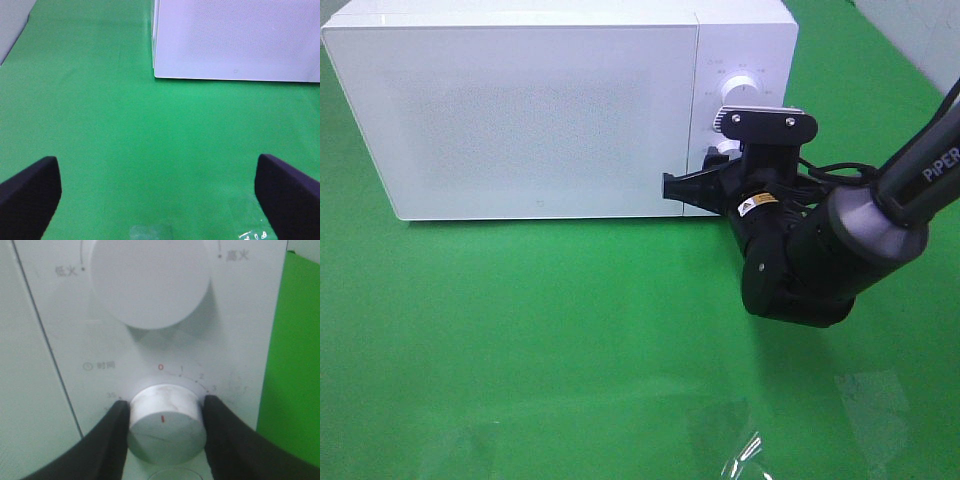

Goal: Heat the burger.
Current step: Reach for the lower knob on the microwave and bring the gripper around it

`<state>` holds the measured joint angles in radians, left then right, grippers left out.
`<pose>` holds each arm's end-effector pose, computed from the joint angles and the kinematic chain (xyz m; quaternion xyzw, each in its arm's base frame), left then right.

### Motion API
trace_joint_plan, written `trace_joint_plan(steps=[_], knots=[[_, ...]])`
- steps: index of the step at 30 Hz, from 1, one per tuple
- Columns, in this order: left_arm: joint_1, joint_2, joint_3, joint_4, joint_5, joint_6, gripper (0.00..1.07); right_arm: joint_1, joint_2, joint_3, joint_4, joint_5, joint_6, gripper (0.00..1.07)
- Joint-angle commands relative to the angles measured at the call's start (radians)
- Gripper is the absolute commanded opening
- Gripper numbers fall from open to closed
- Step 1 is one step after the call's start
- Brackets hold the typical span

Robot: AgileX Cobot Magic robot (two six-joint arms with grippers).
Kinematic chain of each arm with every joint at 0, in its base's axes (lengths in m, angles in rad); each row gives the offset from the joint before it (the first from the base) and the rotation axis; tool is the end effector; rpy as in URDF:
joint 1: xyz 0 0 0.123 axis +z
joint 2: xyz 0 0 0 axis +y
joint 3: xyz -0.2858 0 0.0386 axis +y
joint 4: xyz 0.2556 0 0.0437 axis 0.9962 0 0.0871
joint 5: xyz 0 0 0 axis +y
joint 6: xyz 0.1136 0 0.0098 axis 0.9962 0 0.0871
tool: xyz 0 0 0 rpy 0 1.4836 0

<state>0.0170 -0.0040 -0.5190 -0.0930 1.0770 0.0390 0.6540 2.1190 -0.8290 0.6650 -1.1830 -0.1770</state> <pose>0.0153 -0.0091 0.2749 0.0121 0.8505 -0.0317 0.5249 0.3473 0.1842 0.1028 0.0017 0.7385 0.0306 0.6736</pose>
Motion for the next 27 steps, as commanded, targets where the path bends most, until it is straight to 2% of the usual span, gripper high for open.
trace_joint_plan(steps=[1, 2, 3, 4, 6, 7, 8, 10, 17, 21, 27], knots=[[0.002, -0.017, 0.003, -0.007, -0.009, -0.003, 0.97, -0.009, -0.005, -0.017, -0.116, -0.041, 0.104, 0.0], [0.002, -0.017, 0.003, -0.007, -0.009, -0.003, 0.97, -0.009, -0.005, -0.017, -0.121, -0.041, 0.226, 0.0], [0.002, -0.017, 0.003, -0.007, -0.009, -0.003, 0.97, -0.009, -0.005, -0.017, -0.121, -0.041, 0.226, 0.0], [0.002, -0.017, 0.003, -0.007, -0.009, -0.003, 0.97, -0.009, -0.005, -0.017, -0.123, -0.04, 0.366, 0.0], [0.002, -0.017, 0.003, -0.007, -0.009, -0.003, 0.97, -0.009, -0.005, -0.017, -0.126, -0.039, 0.43, 0.0], [0.002, -0.017, 0.003, -0.007, -0.009, -0.003, 0.97, -0.009, -0.005, -0.017, -0.139, -0.038, 0.582, 0.0], [0.002, -0.017, 0.003, -0.007, -0.009, -0.003, 0.97, -0.009, -0.005, -0.017, -0.139, -0.038, 0.582, 0.0], [0.002, -0.017, 0.003, -0.007, -0.009, -0.003, 0.97, -0.009, -0.005, -0.017, -0.155, -0.041, 0.83, 0.0], [0.002, -0.017, 0.003, -0.007, -0.009, -0.003, 0.97, -0.009, -0.005, -0.017, -0.202, -0.041, 1.057, 0.0], [0.002, -0.017, 0.003, -0.007, -0.009, -0.003, 0.97, -0.009, -0.005, -0.017, -0.268, -0.041, 1.354, 0.0], [0.002, -0.017, 0.003, -0.007, -0.009, -0.003, 0.97, -0.009, -0.005, -0.017, -0.27, -0.074, 1.507, 0.0]])
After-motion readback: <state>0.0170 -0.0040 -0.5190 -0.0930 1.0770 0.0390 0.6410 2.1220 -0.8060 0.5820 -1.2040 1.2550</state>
